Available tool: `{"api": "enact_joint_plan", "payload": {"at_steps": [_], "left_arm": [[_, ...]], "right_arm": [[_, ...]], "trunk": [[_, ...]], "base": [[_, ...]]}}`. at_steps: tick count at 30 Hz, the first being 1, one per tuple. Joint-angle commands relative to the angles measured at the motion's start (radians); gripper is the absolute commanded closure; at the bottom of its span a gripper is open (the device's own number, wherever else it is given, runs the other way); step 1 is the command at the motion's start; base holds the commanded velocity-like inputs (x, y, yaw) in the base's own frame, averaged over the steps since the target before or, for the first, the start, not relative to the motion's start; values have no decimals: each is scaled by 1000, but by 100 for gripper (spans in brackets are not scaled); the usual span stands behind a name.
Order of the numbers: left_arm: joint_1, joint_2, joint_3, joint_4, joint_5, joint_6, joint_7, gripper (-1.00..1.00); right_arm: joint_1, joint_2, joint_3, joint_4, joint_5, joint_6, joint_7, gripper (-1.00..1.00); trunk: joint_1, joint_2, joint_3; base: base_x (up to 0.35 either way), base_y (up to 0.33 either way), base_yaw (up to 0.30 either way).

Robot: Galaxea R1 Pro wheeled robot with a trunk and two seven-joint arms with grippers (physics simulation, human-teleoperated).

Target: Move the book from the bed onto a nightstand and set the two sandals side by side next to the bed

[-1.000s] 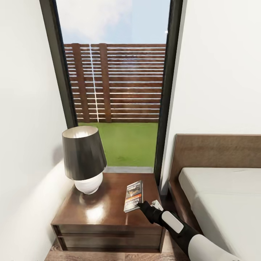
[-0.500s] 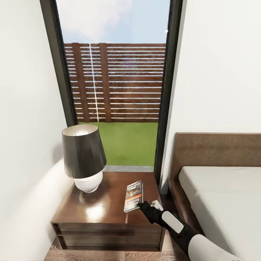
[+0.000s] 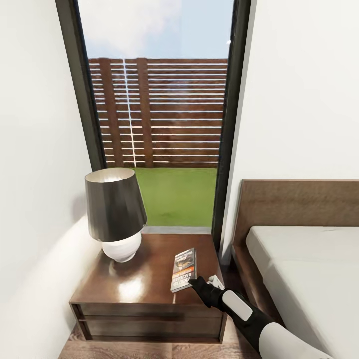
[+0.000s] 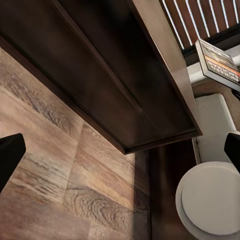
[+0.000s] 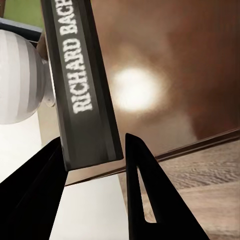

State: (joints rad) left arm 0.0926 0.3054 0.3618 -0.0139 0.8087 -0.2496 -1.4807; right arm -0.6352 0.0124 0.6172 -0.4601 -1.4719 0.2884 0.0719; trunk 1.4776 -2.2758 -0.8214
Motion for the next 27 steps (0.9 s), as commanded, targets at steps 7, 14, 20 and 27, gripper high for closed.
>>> {"api": "enact_joint_plan", "payload": {"at_steps": [7, 14, 20, 27], "left_arm": [[1, 0, 5, -1, -4, -7, -1, -100], [1, 0, 5, -1, -4, -7, 0, -100], [1, 0, 5, -1, -4, -7, 0, -100], [1, 0, 5, -1, -4, -7, 0, -100]], "right_arm": [[-1, 0, 4, 1, -4, 0, 3, 100], [-1, 0, 4, 1, -4, 0, 3, 100], [-1, 0, 4, 1, -4, 0, 3, 100], [-1, 0, 5, 1, -4, 0, 3, 100]], "trunk": [[0, 0, -1], [8, -14, -7], [31, -56, -26], [57, -105, -48]], "base": [[0, 0, 0], [0, 0, 0], [0, 0, 0], [0, 0, 0]]}}
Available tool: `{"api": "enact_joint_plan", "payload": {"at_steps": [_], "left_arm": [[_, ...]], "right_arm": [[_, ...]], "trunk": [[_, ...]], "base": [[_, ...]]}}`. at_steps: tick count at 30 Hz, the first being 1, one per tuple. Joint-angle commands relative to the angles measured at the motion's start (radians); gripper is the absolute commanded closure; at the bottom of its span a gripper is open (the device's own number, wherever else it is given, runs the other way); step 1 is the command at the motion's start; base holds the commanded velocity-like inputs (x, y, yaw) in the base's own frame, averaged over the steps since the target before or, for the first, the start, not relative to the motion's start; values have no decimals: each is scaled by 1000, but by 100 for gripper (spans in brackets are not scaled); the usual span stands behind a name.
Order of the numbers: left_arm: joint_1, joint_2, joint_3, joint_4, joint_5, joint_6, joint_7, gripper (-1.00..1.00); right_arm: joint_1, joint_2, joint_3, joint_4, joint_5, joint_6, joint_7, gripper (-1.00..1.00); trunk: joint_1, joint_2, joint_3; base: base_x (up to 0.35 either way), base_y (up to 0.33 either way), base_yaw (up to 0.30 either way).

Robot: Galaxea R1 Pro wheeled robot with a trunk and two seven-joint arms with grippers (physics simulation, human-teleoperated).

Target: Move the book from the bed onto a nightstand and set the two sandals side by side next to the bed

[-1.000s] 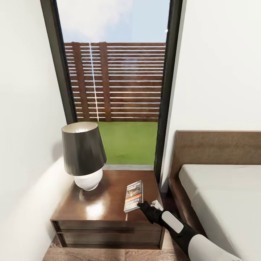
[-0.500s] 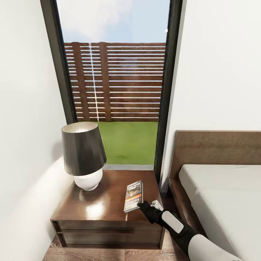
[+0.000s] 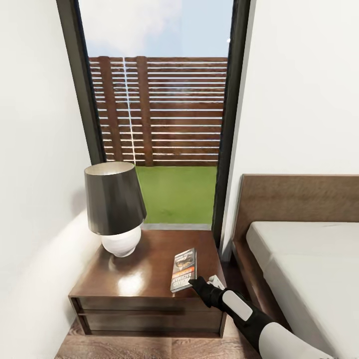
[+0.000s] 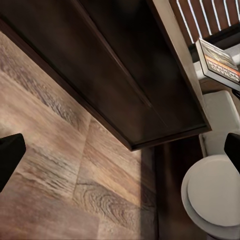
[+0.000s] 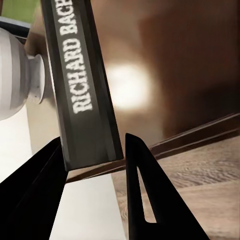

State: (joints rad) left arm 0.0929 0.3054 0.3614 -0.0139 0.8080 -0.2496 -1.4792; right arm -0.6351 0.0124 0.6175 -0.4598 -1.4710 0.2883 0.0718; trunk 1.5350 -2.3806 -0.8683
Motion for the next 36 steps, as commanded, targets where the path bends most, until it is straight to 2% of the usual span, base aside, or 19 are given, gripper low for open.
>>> {"api": "enact_joint_plan", "payload": {"at_steps": [1, 36], "left_arm": [[1, 0, 5, -1, -4, -7, -1, -100], [1, -1, 5, -1, -4, -7, 0, -100]], "right_arm": [[-2, 0, 4, 1, -5, 0, 3, 100], [-2, 0, 4, 1, -5, 0, 3, 100]], "trunk": [[4, -8, -4], [4, -8, -4]], "base": [[0, 0, 0], [14, 0, 0]]}}
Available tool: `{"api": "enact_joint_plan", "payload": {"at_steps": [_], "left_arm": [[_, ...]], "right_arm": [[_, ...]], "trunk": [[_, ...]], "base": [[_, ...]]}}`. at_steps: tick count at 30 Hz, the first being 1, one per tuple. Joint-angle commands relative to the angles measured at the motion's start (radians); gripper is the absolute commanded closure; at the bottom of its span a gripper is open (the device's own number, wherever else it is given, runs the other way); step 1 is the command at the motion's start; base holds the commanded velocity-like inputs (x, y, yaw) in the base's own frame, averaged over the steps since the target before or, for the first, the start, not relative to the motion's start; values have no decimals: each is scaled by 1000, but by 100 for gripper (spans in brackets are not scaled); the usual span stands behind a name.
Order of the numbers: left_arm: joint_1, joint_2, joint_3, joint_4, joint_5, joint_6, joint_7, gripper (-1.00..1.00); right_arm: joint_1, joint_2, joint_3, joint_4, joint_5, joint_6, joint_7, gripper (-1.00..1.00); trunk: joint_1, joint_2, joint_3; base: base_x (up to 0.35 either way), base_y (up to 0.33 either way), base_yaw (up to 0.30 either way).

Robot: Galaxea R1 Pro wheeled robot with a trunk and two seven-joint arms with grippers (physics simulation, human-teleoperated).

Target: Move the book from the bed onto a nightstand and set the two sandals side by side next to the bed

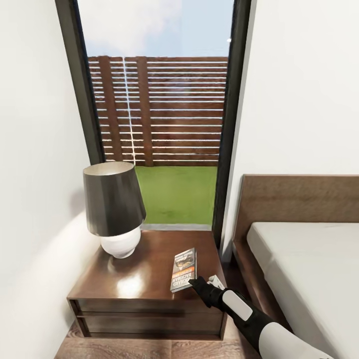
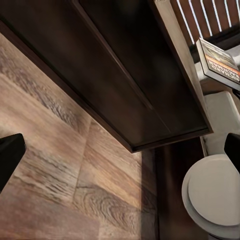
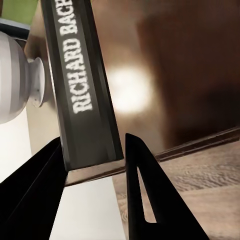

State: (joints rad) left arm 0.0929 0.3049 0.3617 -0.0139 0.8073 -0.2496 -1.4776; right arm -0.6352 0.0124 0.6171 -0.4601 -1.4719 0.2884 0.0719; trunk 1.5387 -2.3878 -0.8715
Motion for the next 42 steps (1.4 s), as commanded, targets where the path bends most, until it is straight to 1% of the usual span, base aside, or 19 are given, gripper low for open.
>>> {"api": "enact_joint_plan", "payload": {"at_steps": [1, 16, 42], "left_arm": [[1, 0, 5, -1, -4, -7, -1, -100], [1, -1, 5, -1, -4, -7, 0, -100], [1, 0, 5, -1, -4, -7, -1, -100]], "right_arm": [[-1, 0, 5, 1, -4, 0, 3, 100], [-1, 0, 5, 1, -4, 0, 3, 100], [-1, 0, 4, 1, -4, 5, 3, 100]], "trunk": [[0, 0, -1], [0, 0, -1], [0, 0, -1]], "base": [[117, 0, 0], [108, 0, 0], [6, 0, 0]]}}
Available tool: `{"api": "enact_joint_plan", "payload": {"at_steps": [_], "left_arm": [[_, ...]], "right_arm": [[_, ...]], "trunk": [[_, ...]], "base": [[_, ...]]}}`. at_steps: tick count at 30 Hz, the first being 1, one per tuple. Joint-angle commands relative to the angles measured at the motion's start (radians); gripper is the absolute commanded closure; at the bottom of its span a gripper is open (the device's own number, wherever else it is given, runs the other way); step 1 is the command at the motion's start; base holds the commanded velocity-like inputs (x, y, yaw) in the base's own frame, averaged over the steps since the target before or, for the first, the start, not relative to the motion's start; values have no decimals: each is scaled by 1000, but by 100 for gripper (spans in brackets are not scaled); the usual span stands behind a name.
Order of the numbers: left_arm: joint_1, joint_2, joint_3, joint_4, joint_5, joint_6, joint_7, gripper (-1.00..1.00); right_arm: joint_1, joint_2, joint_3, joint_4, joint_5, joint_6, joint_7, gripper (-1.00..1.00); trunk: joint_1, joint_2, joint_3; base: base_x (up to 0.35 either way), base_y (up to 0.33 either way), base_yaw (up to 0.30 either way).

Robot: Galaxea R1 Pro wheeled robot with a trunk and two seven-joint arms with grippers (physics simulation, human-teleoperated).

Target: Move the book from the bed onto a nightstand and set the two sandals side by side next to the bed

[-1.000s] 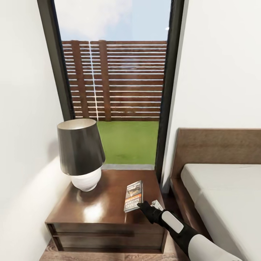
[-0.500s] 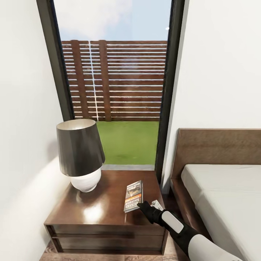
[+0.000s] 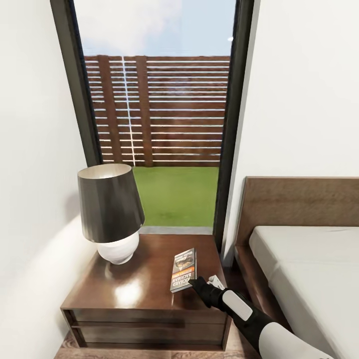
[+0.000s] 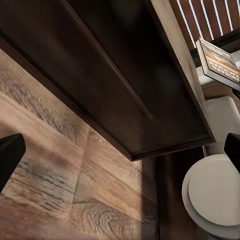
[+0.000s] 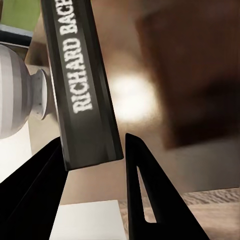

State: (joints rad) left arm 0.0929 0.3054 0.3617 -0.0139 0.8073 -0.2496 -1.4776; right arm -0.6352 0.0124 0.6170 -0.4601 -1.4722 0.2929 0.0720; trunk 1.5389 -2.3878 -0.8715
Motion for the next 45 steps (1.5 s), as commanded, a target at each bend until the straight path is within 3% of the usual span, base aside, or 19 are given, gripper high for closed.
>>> {"api": "enact_joint_plan", "payload": {"at_steps": [1, 12, 19, 45], "left_arm": [[1, 0, 5, -1, -4, -7, -1, -100], [1, 0, 5, -1, -4, -7, -1, -100], [1, 0, 5, -1, -4, -7, -1, -100], [1, 0, 5, -1, -4, -7, -1, -100]], "right_arm": [[-1, 0, 4, 1, -4, 0, 3, 100], [-1, 0, 4, 1, -4, 0, 3, 100], [-1, 0, 4, 1, -4, 0, 3, 100], [-1, 0, 4, 1, -5, 0, 3, 100]], "trunk": [[0, 0, -1], [0, 0, -1], [27, -49, -23], [27, -49, -23]], "base": [[0, 0, 0], [0, 0, 0], [0, 0, 0], [0, 0, 0]]}}
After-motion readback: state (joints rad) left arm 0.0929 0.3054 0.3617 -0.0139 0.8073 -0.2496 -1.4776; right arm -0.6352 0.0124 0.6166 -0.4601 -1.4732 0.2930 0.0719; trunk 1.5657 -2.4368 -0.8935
